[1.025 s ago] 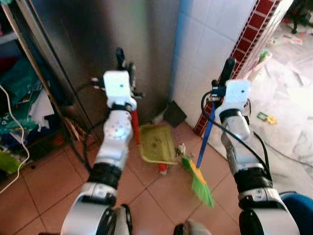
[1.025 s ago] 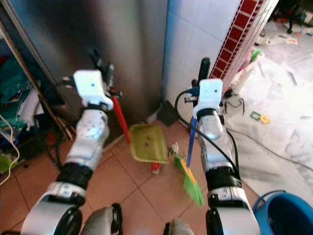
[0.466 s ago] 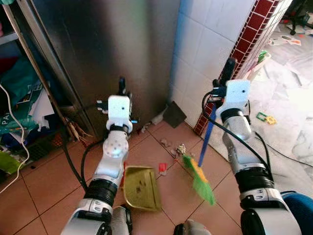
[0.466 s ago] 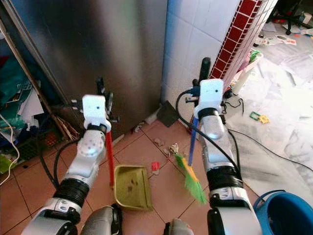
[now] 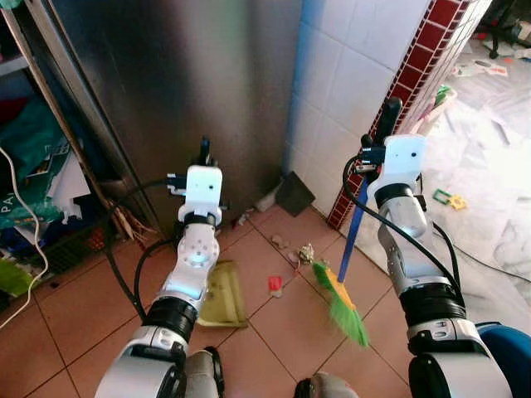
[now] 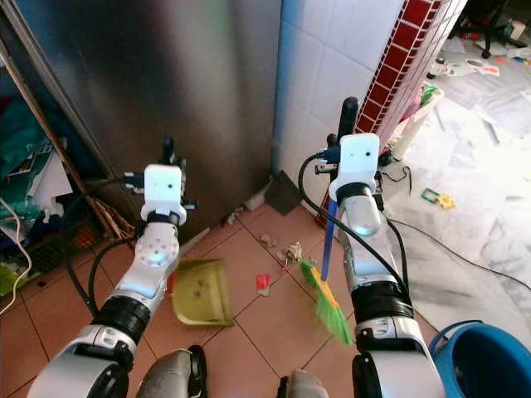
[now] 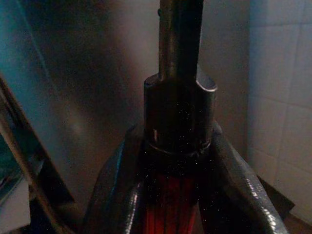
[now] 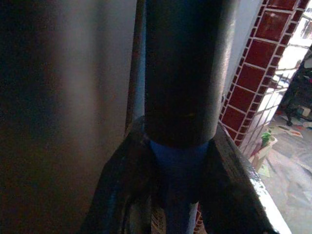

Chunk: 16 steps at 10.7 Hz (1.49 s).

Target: Sweep floor

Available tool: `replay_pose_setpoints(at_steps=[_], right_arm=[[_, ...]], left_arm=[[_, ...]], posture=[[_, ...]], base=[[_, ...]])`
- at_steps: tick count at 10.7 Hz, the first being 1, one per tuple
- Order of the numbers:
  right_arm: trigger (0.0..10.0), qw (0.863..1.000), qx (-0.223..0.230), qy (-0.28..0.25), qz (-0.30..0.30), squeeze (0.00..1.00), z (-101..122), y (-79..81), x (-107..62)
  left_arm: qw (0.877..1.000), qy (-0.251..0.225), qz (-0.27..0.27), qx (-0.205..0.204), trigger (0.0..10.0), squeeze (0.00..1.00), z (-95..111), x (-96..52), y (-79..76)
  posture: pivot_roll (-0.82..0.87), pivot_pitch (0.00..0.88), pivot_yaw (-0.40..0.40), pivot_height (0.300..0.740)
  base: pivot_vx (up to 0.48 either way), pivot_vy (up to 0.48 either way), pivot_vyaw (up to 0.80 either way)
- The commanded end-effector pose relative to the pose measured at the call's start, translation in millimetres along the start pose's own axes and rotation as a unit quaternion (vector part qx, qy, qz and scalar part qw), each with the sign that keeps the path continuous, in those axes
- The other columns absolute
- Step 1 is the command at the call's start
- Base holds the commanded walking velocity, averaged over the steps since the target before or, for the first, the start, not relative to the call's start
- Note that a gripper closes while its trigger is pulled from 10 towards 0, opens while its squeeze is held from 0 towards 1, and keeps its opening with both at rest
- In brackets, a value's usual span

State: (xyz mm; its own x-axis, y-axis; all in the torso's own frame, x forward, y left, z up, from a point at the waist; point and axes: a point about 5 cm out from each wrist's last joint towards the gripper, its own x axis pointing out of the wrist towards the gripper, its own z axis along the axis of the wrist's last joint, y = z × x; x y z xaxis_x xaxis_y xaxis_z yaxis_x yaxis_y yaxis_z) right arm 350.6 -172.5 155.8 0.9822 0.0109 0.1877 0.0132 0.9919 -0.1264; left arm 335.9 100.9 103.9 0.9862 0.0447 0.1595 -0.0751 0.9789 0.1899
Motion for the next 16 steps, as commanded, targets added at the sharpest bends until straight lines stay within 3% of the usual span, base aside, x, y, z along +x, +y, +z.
replay_pose_setpoints(at_steps=[1, 2, 3, 4, 6, 8, 12, 14, 16], right_arm=[[4.3, 1.0, 0.006, -0.028, 0.002, 0.0, 13, -0.7, 3.8], [0.0, 1.0, 0.007, -0.028, 0.001, 0.0, 13, -0.7, 2.9], [1.9, 1.0, 0.006, -0.028, 0.002, 0.0, 13, -0.4, 2.5], [10.0, 1.0, 0.005, -0.028, 0.001, 0.0, 13, -1.1, 2.7], [10.0, 1.0, 0.018, -0.023, 0.001, 0.0, 14, 1.1, 4.5], [10.0, 0.997, 0.067, 0.002, 0.03, 0.0, 9, 19.0, 3.0], [10.0, 0.972, 0.189, 0.088, 0.111, 0.0, -5, 42.7, -8.6], [10.0, 0.958, 0.222, 0.082, 0.164, 0.0, 17, 35.0, 1.2], [10.0, 0.942, 0.297, 0.058, 0.148, 0.0, 44, 23.5, 16.3]], left_arm=[[1.0, -0.004, -0.01, -0.009, 10.0, 0.0, 4, 1.8, -12.0], [1.0, 0.0, -0.014, -0.011, 10.0, 0.0, 2, 0.9, -16.4], [1.0, 0.001, -0.017, -0.01, 10.0, 0.0, 1, 1.7, -19.3], [1.0, 0.003, -0.016, -0.006, 10.0, 0.0, 0, 2.8, -18.9], [1.0, 0.007, -0.011, 0.007, 10.0, 0.0, -1, 7.1, -17.9], [1.0, 0.008, -0.024, -0.003, 10.0, 0.0, 2, 9.3, -24.8], [0.999, 0.009, -0.046, -0.007, 10.0, 0.0, 3, 8.9, -32.8], [0.999, 0.01, -0.052, -0.008, 10.0, 0.0, 4, 9.8, -35.0], [0.998, 0.009, -0.057, -0.013, 10.0, 0.0, 5, 10.0, -37.4]], posture=[[-0.13, 0.093, -0.049, 0.74], [-0.13, 0.093, -0.049, 0.74], [-0.15, 0.093, -0.046, 0.74], [-0.15, 0.092, -0.047, 0.74], [-0.15, 0.092, -0.05, 0.74], [-0.15, 0.084, -0.051, 0.74], [-0.16, 0.073, -0.047, 0.74], [-0.17, 0.071, -0.045, 0.74], [-0.17, 0.063, -0.042, 0.74]], base=[[0.0, 0.0, 0.0], [0.0, 0.0, 0.0], [0.0, 0.0, 0.0], [0.0, 0.0, 0.0], [0.0, 0.0, 0.0], [0.0, 0.0, 0.0], [0.0, 0.0, 0.0], [0.0, 0.0, 0.0], [0.0, 0.0, 0.0]])
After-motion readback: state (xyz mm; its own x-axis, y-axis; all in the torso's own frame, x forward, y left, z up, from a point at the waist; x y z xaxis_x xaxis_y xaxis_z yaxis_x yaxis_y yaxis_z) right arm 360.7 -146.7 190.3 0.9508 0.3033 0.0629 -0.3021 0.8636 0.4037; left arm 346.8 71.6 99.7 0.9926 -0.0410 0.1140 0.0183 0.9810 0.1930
